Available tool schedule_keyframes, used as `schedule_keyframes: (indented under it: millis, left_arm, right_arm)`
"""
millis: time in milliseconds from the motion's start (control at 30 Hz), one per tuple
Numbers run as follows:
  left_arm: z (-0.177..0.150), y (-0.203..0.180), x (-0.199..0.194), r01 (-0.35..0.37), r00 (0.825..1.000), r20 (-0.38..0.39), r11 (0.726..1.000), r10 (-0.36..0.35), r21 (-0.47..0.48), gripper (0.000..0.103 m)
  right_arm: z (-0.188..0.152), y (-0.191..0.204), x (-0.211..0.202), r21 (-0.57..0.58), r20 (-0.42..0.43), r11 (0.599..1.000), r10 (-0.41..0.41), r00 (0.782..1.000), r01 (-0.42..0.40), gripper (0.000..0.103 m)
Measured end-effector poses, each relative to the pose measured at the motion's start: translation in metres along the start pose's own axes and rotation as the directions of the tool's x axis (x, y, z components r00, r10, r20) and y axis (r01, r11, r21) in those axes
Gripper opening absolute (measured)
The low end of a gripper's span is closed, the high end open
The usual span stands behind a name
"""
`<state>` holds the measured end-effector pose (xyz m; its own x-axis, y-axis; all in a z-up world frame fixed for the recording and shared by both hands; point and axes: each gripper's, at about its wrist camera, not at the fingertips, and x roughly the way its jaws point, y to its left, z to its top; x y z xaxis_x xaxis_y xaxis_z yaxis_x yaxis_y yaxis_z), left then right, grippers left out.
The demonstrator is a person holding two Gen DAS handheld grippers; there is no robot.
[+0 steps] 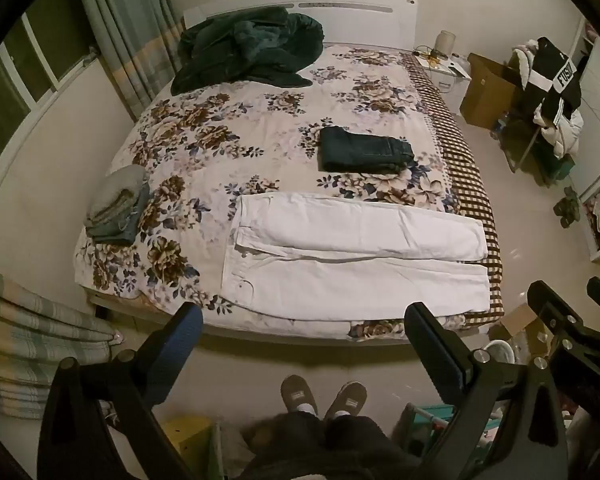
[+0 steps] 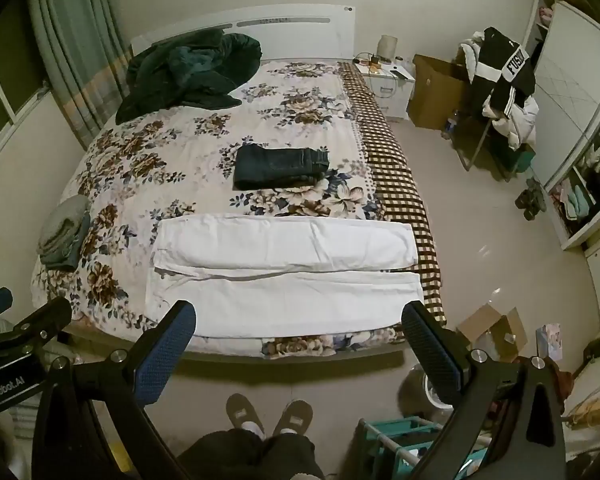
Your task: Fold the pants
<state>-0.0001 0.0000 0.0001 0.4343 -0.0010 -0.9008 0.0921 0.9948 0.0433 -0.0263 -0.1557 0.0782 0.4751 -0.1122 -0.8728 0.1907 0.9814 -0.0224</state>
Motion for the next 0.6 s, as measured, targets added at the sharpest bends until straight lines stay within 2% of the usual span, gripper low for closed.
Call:
schedule_keyframes:
  millis: [600]
  left_arm:
    - [0.000,-0.001,0.000,-0.007,1.000,0.015,1.000,0.007,-0.001,0.103]
  right_arm:
    - [0.000,0.013,-0.019,-0.009,0.013,1.000,0.009,1.000,-0.009,0.103]
